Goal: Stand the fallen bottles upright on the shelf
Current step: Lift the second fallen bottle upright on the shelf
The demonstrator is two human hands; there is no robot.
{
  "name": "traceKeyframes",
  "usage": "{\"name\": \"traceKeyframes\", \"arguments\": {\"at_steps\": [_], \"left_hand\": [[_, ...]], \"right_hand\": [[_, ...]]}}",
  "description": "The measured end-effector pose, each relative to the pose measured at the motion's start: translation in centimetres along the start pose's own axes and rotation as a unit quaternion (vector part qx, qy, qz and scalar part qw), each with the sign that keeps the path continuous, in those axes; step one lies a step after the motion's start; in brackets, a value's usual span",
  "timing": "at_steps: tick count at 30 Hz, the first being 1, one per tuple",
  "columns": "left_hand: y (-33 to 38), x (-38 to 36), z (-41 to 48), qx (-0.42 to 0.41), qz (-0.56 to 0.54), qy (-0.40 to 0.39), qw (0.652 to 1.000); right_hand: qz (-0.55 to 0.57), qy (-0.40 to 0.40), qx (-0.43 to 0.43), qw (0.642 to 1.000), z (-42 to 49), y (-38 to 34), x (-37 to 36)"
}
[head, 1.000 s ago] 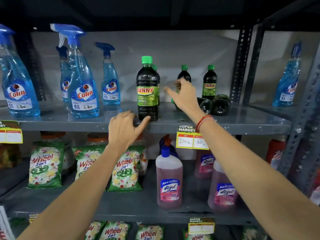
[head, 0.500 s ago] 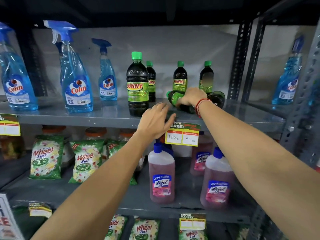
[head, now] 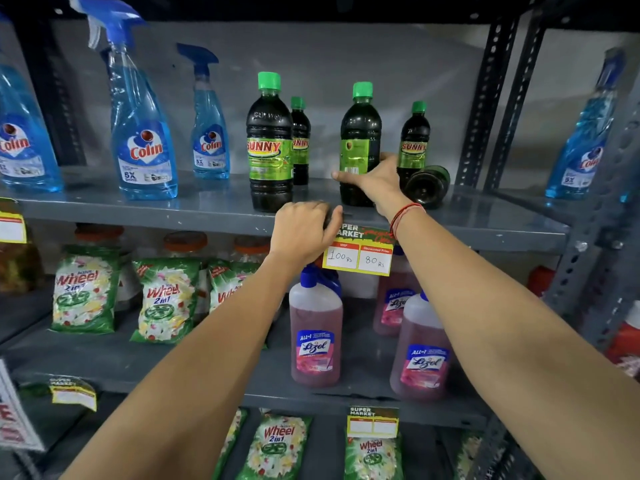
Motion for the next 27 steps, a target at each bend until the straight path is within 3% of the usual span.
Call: {"name": "traceKeyframes", "arguments": {"at_steps": [9, 15, 19, 21, 25, 27], "left_hand": [[0.0, 0.0, 0.0, 0.000, -0.008, 0.004, 1.000], [-0.1, -0.1, 0.1, -0.005, -0.015, 0.004, 1.000], [0.0, 0.0, 0.1, -0.004, -0.014, 0.010, 1.000], [0.0, -0.1, 0.1, -0.003, -0.016, 0.009, 1.000], [0.0, 0.0, 0.1, -0.006, -0.019, 0.010, 1.000], [0.1, 0.1, 0.0, -0.009, -0.021, 0.014, 1.000]], "right_hand": [[0.002, -0.045, -0.041, 0.998, 0.2, 0.7, -0.6], [-0.188, 0.041, 0.021, 0.981, -0.4, -0.3, -0.4], [-0.046, 0.001, -0.038, 0.998, -0.4, 0.2, -0.2], [-0.036, 0.004, -0.022, 0.999, -0.5, 0.2, 0.0], [-0.211, 0.037, 0.032, 0.976, -0.6, -0.4, -0.5], [-0.192, 0.021, 0.011, 0.981, -0.4, -0.4, -0.7]]}}
Point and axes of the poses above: each hand's wrist, its own z-axis towards the middle knuckle, its own x-axis out of the back of the hand, y = z × x, the point moved 4 cm from there along z, towards the middle knuckle, and after that the axes turned 7 degrees about -y, right-handed, at the moved point
